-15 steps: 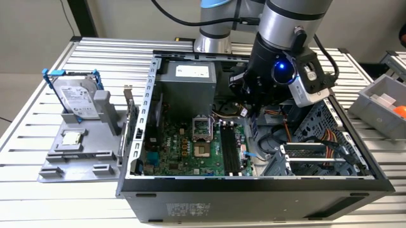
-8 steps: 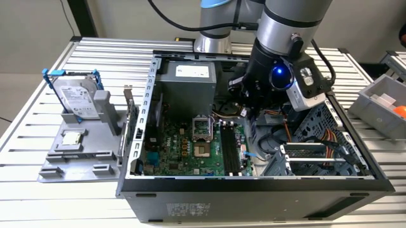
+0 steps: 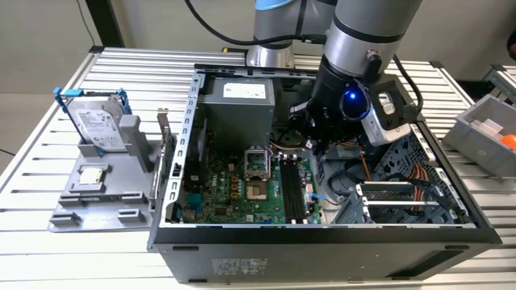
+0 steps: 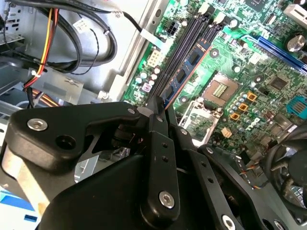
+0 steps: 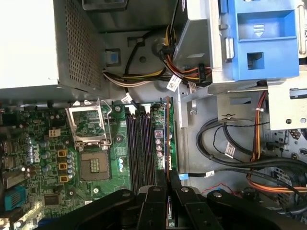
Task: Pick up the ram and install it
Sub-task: 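Insert the ram into the slot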
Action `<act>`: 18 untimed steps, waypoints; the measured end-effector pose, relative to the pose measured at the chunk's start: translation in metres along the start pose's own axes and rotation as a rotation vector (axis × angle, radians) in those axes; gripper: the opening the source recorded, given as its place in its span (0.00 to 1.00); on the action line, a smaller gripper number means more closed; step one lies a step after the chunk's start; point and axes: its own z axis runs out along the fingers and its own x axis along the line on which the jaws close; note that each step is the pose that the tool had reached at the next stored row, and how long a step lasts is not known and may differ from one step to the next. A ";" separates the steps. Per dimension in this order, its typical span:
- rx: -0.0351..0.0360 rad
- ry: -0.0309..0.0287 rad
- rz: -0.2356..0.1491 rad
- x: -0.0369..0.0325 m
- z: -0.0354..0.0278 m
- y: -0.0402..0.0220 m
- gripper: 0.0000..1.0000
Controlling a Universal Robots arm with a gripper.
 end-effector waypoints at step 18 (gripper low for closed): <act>0.0007 -0.0040 -0.035 0.0013 0.0153 -0.0007 0.00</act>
